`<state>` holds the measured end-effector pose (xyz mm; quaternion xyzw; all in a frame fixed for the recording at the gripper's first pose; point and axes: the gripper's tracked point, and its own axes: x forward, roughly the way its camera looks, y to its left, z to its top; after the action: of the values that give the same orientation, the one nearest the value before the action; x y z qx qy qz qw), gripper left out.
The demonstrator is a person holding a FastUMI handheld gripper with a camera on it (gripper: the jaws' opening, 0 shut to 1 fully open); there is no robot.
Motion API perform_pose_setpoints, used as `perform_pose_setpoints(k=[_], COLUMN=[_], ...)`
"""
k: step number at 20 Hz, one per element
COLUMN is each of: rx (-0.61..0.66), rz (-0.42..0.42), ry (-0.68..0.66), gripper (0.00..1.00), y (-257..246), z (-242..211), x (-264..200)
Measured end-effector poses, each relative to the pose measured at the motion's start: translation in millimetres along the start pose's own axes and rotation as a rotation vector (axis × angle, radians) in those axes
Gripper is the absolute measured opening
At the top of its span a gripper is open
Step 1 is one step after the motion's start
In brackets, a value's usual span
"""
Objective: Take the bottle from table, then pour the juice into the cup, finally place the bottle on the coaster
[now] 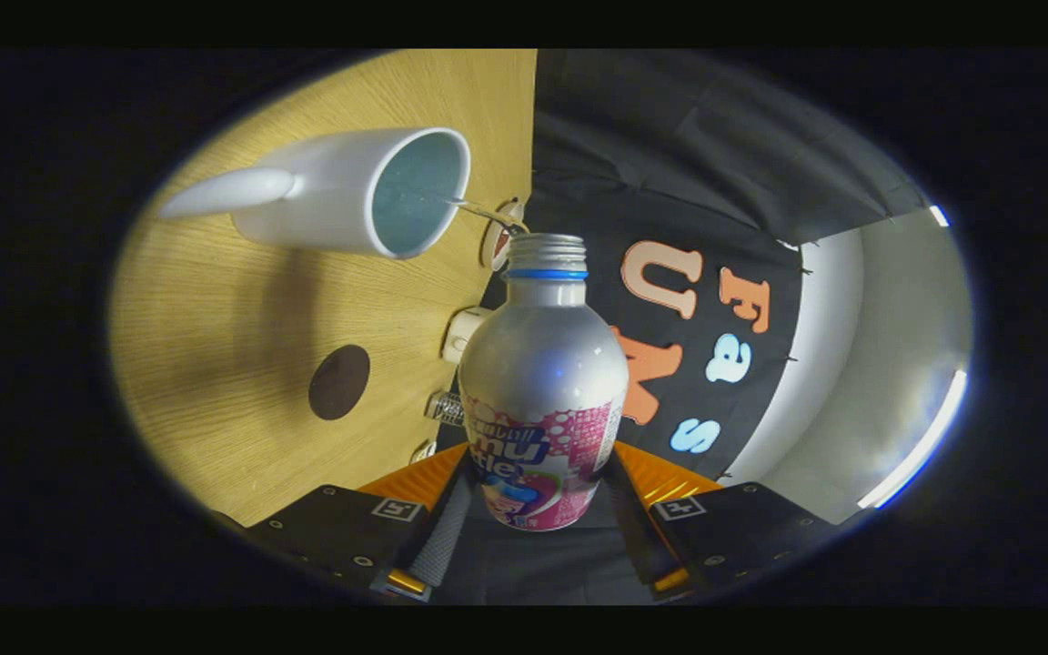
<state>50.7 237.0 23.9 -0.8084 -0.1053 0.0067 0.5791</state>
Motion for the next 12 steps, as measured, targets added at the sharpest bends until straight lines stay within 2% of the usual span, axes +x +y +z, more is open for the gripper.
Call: perform_pose_setpoints(k=[6, 12], rx=[-0.023, -0.061], rz=[0.031, 0.023], ry=[-0.007, -0.018], gripper=[0.77, 0.76], y=[9.9, 0.9], z=[3.6, 3.0], x=[0.8, 3.2])
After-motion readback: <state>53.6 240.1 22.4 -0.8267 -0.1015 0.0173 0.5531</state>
